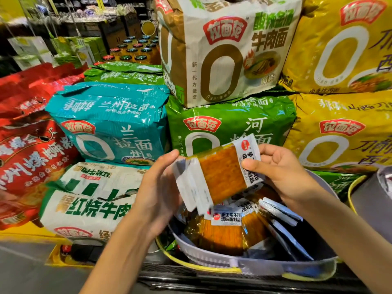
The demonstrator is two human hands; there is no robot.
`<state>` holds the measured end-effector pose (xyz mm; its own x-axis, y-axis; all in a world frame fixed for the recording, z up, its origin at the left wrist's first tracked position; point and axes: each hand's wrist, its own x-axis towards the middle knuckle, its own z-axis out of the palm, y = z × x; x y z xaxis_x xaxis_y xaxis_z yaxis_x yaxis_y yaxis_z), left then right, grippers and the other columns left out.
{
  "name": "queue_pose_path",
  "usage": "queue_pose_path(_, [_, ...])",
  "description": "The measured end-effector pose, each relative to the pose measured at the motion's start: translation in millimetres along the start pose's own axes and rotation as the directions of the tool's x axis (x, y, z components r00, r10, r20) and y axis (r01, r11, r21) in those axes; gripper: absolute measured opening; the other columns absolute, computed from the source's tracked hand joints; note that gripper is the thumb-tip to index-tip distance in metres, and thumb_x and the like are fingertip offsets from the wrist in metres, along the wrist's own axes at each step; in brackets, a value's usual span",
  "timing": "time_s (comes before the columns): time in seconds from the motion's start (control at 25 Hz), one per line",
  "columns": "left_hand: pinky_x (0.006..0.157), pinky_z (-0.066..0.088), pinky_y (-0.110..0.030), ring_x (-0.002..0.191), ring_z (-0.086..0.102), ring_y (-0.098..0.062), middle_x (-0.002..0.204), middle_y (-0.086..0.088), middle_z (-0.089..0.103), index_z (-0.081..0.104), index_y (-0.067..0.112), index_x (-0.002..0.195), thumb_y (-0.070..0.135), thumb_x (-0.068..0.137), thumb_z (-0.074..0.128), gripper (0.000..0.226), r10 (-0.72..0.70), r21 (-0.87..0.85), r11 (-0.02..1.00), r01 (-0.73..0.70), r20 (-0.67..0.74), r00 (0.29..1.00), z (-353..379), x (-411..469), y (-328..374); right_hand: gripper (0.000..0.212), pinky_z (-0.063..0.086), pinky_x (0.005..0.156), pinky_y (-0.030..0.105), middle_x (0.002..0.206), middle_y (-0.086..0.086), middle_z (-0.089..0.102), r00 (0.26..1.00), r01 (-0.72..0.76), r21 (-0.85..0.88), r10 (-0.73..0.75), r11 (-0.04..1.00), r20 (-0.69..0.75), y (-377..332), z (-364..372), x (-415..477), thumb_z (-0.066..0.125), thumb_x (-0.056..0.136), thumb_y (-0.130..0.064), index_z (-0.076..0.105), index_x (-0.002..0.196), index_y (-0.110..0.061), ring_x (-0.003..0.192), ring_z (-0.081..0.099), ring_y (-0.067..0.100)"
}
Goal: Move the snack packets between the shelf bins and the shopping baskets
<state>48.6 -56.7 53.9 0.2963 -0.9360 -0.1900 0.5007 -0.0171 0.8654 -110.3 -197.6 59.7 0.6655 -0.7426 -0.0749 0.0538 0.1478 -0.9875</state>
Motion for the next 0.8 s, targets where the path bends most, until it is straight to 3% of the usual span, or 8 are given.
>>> queue_pose_path(0.12, [0.067,0.051,-0.03,0.07,0.067,-0.01,0.078,0.003,0.071,0.073,0.02,0.086,0.047,0.053,0.072,0.043,-0.027,0.415,0.91,0.019,0.014,1.0,-8.7,7.5,13.5,0.039,0.058,0.054,0.029,0.071,0.007,0.073,0.997,0.068,-0.078,-0.066,0.995,0.037,-10.8,5.6,3.2,0.072,0.057,-0.001,0.05,0.086,-0.012,0.059,0.069,0.015])
queue_pose_path(0.24, [0.066,0.055,-0.022,0.076,0.071,-0.011,0.084,-0.001,0.075,0.073,0.014,0.089,0.029,0.066,0.082,0.029,-0.026,0.614,0.789,-0.026,0.076,0.997,-7.3,13.7,15.3,0.036,0.055,0.054,0.027,0.072,0.008,0.073,0.984,0.166,-0.218,-0.146,0.962,0.106,-13.1,25.8,11.5,0.076,0.063,0.007,0.053,0.084,-0.013,0.06,0.068,0.013])
queue_pose_path(0.36, [0.073,0.057,-0.025,0.082,0.071,-0.015,0.091,-0.002,0.075,0.072,0.015,0.09,0.027,0.067,0.076,0.026,0.101,0.592,0.8,-0.097,0.025,0.995,-18.5,11.3,11.5,0.021,0.054,0.058,0.022,0.079,0.007,0.071,0.982,0.188,-0.191,-0.181,0.963,0.055,-9.8,26.1,20.6,0.074,0.072,-0.005,0.06,0.086,-0.013,0.065,0.067,0.012])
queue_pose_path(0.48, [0.065,0.054,-0.018,0.08,0.071,-0.012,0.089,-0.001,0.075,0.075,0.018,0.085,0.041,0.06,0.084,0.035,0.166,0.424,0.895,-0.138,-0.029,0.986,-32.1,1.7,11.2,0.004,0.052,0.061,0.023,0.084,0.01,0.071,0.997,0.01,-0.28,0.012,0.96,0.075,9.3,2.2,29.9,0.067,0.083,-0.014,0.066,0.087,-0.013,0.066,0.067,0.019])
queue_pose_path(0.56, [0.061,0.054,-0.018,0.075,0.071,-0.01,0.084,0.001,0.075,0.07,0.014,0.089,0.029,0.065,0.082,0.031,0.184,0.347,0.929,-0.128,-0.134,0.974,-36.9,1.0,5.5,0.009,0.05,0.068,0.026,0.088,0.012,0.072,0.967,-0.025,-0.671,0.188,0.741,0.172,35.4,-9.4,34.0,0.072,0.08,-0.019,0.068,0.087,-0.014,0.075,0.067,0.022])
queue_pose_path(0.64, [0.062,0.054,-0.017,0.075,0.07,-0.01,0.083,0.003,0.075,0.063,0.015,0.098,0.022,0.066,0.069,0.034,0.171,0.312,0.945,-0.097,-0.218,0.961,-36.8,1.2,0.0,0.031,0.049,0.079,0.029,0.103,0.008,0.069,0.91,0.138,-0.953,0.346,0.269,0.229,62.8,-8.8,35.0,0.074,0.077,-0.035,0.065,0.102,-0.018,0.092,0.064,0.017])
queue_pose_path(0.72, [0.061,0.053,-0.016,0.075,0.07,-0.008,0.084,0.004,0.074,0.062,0.015,0.101,0.02,0.067,0.062,0.035,0.183,0.314,0.944,-0.103,-0.235,0.955,-36.5,-0.2,-3.1,0.048,0.045,0.088,0.034,0.119,0.008,0.059,0.877,0.29,-0.953,0.424,-0.092,0.226,77.0,0.8,30.6,0.068,0.08,-0.044,0.056,0.117,-0.016,0.11,0.056,0.025])
queue_pose_path(0.8, [0.059,0.051,-0.015,0.073,0.069,-0.006,0.083,0.005,0.074,0.061,0.016,0.102,0.016,0.071,0.06,0.031,0.204,0.307,0.943,-0.125,-0.24,0.949,-35.5,-2.8,-5.3,0.052,0.043,0.09,0.036,0.124,0.012,0.055,0.878,0.325,-0.926,0.425,-0.19,0.221,79.6,5.1,28.2,0.067,0.081,-0.044,0.053,0.12,-0.012,0.115,0.052,0.029])
